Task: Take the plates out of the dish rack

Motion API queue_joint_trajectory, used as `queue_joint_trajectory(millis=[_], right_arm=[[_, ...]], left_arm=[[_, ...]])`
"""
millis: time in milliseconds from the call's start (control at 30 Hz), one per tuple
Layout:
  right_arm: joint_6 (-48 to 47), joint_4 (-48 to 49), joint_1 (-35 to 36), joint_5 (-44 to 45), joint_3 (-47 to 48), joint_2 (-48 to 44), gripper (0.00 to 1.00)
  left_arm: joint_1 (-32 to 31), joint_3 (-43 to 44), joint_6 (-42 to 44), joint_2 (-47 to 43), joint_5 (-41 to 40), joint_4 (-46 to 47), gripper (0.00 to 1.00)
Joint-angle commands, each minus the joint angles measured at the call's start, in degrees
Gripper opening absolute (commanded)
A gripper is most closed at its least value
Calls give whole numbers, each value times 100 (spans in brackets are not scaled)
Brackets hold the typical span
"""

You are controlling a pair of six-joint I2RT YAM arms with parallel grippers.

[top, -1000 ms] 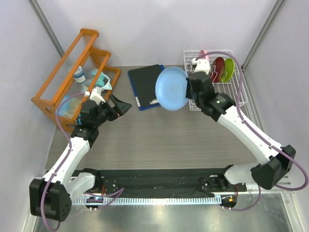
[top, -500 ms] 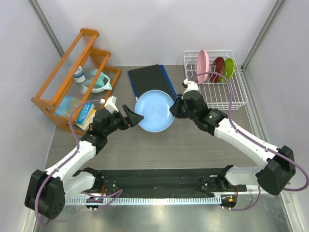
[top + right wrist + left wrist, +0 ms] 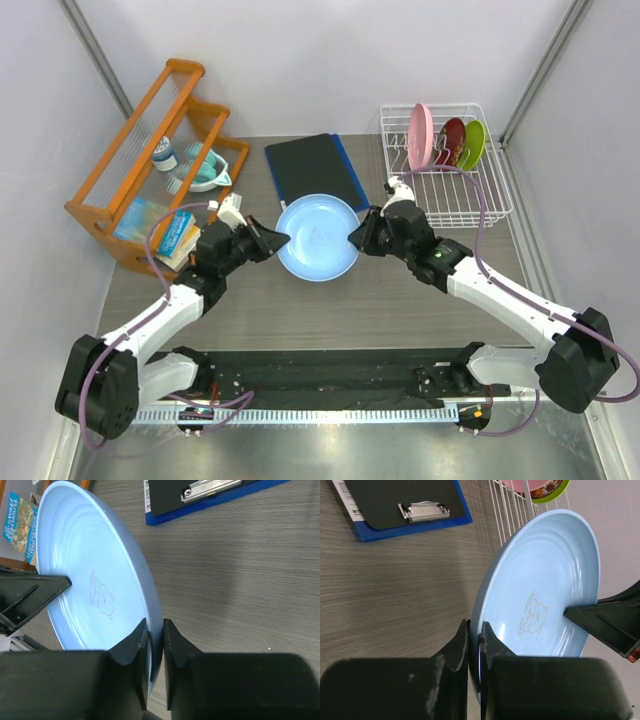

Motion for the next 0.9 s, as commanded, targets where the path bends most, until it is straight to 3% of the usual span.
queue_joint_trajectory(millis=[0,33,67,100,200,400,867], right_arm=[[176,745,119,-494,193,-242,34],[149,692,119,-258,210,-250,39],[123,587,119,-169,219,-259,63],[-8,499,110,-46,254,-259,72],[-184,-142,110,788,447,-303,85],[-686,-609,75,1650,597,-417,91],[-1318,-996,-320,2539,1159,30,91]], left_arm=[[-39,-73,201,-121,-206,50,0],[-39,-82,228,-148,-207,-20,0],[-39,-99,280,-191,-233,-108,0],[-48,-126,289,-270,-338,-161,0],[-39,-135,386,-367,-522,-582,0],[-39,-433,456,-403,-839,-662,0],[-48,-469,518,1301,-1130,14,0]])
